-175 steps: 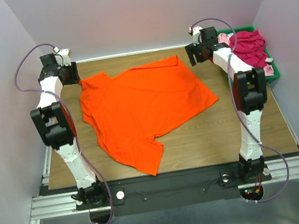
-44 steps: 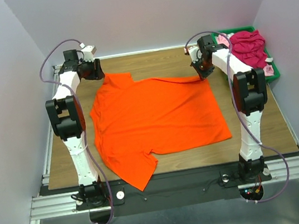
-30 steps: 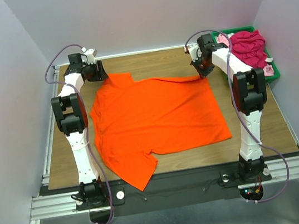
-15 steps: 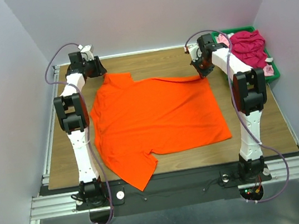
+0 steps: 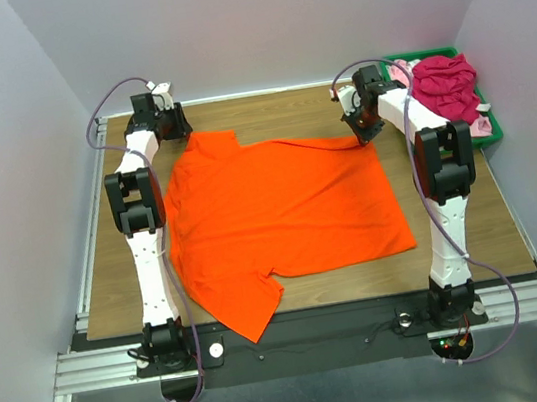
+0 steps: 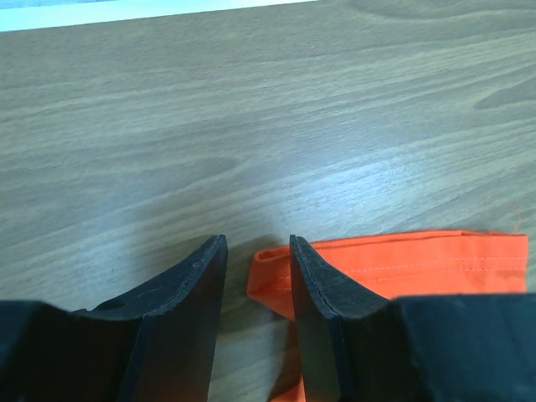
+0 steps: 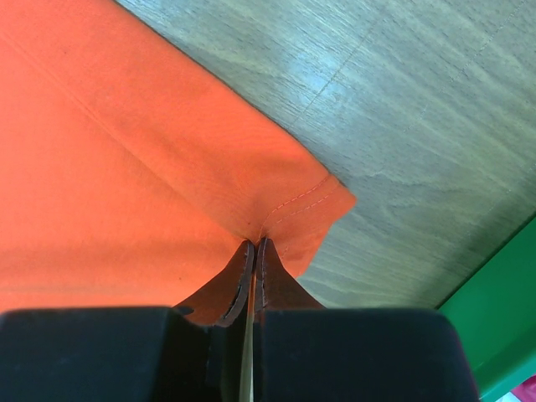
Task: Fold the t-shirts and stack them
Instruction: Flatten the tshirt out, then fold the tshirt
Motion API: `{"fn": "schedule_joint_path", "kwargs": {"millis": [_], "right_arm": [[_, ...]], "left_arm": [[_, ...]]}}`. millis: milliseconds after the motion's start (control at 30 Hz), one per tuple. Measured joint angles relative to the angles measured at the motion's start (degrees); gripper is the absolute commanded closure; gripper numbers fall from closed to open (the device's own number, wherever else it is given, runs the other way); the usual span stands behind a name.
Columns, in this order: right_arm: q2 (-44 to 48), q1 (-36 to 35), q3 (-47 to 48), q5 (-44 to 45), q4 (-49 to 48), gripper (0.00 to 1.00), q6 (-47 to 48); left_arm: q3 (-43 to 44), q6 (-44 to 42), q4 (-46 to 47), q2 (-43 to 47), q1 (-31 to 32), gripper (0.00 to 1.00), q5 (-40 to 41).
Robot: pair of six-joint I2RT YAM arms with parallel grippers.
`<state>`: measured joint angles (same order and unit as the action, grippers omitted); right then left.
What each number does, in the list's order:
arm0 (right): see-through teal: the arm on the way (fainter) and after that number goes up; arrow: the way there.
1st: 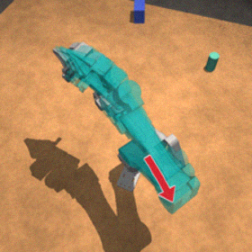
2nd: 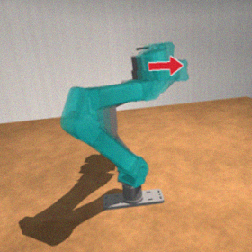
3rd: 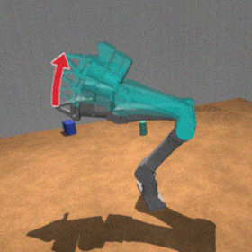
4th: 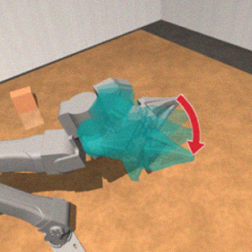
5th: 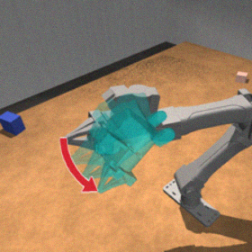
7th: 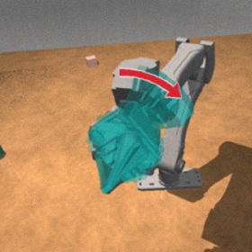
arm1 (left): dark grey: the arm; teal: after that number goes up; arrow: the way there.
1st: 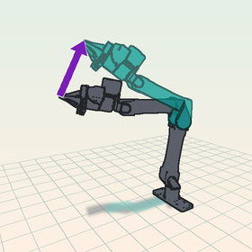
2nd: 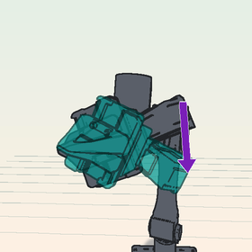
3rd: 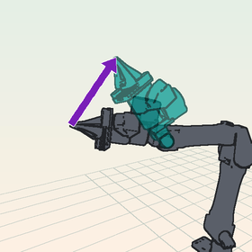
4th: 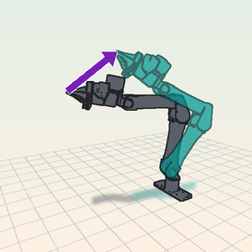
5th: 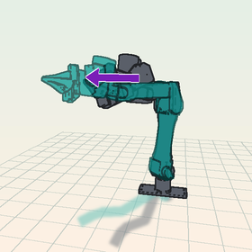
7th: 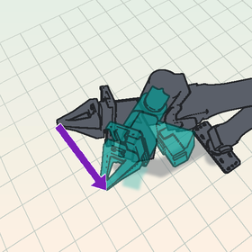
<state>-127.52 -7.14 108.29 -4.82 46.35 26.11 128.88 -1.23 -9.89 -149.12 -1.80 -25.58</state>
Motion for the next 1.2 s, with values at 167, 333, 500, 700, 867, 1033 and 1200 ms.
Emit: {"fn": "schedule_joint_path", "kwargs": {"millis": [167, 333, 500, 700, 867, 1033, 1200], "right_arm": [[-0.07, 0.04, 0.00, 0.15, 0.00, 0.99, 0.00], [-0.26, 0.09, 0.00, 0.17, 0.00, 0.99, 0.00], [-0.52, 0.52, 1.09, 0.24, 0.39, 0.99, 0.00], [-0.52, 1.60, 5.35, 0.35, 0.66, 0.99, -0.02], [-0.52, 2.27, 6.10, 0.35, 0.68, 0.99, -0.04], [-0.52, 2.38, 6.25, 0.31, 0.76, 0.99, -0.02], [-0.52, 2.67, 6.95, 0.28, 0.76, 0.99, 0.02]], "left_arm": [[0.04, -2.03, -0.37, -0.04, 0.92, 0.66, 1.09], [0.04, -3.13, -0.94, -0.04, 1.09, 0.94, 1.75], [0.13, -3.41, -1.11, -0.02, 1.09, 1.00, 1.64], [-0.07, -3.87, -2.89, 1.75, 1.09, 1.00, -0.24], [-3.32, -4.72, -3.78, 9.64, 1.07, 1.00, -2.80], [-6.01, -7.67, -4.52, 20.09, 1.09, 1.00, -5.05], [-9.90, -11.02, -5.64, 26.86, 1.16, 1.00, -6.08]]}}
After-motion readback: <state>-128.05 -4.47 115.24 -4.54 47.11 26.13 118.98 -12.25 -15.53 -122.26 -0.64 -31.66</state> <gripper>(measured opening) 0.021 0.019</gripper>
